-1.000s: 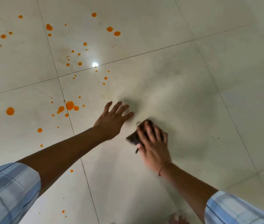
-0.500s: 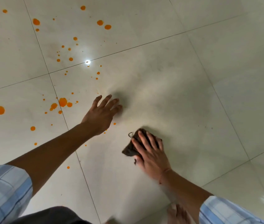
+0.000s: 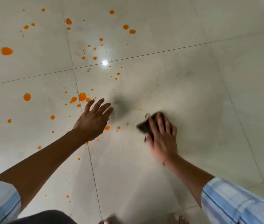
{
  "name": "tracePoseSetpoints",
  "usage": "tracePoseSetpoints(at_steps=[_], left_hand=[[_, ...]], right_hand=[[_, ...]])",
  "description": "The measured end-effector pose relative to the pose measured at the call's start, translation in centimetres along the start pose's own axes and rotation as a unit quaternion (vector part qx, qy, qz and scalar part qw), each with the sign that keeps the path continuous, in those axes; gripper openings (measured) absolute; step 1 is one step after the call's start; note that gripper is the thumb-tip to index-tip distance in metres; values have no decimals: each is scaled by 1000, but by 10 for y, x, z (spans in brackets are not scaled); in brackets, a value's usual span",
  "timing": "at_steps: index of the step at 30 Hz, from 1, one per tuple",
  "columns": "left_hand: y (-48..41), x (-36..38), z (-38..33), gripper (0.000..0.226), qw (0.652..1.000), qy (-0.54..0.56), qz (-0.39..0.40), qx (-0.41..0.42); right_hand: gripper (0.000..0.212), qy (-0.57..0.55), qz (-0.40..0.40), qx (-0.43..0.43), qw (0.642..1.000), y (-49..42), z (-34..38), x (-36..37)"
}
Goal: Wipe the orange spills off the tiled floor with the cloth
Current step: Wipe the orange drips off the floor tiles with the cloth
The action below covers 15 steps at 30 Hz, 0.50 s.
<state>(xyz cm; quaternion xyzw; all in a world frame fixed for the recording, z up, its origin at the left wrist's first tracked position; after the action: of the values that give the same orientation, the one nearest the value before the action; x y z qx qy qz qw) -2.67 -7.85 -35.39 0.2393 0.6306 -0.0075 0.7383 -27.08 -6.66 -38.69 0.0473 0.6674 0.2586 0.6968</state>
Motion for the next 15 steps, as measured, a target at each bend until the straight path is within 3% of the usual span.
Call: tracePoseSetpoints(at_steps=[2, 6, 9, 12, 14, 15], left_hand=[[12, 6, 2, 42, 1000, -7, 7, -2], [29, 12, 18, 46, 999, 9, 25, -42], [47, 16, 25, 47, 996, 29, 39, -70], [67, 21, 21, 48, 995, 48, 42, -82], [78, 28, 20, 47, 993, 58, 50, -91], [81, 32, 22, 47, 991, 62, 56, -102]], right_hand=[[66, -35, -14, 48, 998, -43, 29, -17], [67, 23, 24, -180, 983, -19, 128, 7], [68, 62, 33, -272, 960, 23, 91, 20], [69, 66, 27, -195, 978, -8, 67, 4], [69, 24, 17, -128, 991, -37, 99, -6], [68, 13, 16, -138, 990, -40, 123, -6]])
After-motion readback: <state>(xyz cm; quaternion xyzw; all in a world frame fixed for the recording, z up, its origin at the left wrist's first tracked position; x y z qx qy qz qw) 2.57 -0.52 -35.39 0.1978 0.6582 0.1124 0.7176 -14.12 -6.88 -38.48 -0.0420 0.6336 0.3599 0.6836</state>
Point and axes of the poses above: each hand's wrist, its own y-axis away from the middle knuckle, its own x-axis out of the palm, z = x × y, the point moved 8 cm from there along -y, towards the middle knuckle, and after that the axes turned 13 degrees about z, right-handed, at the moved point
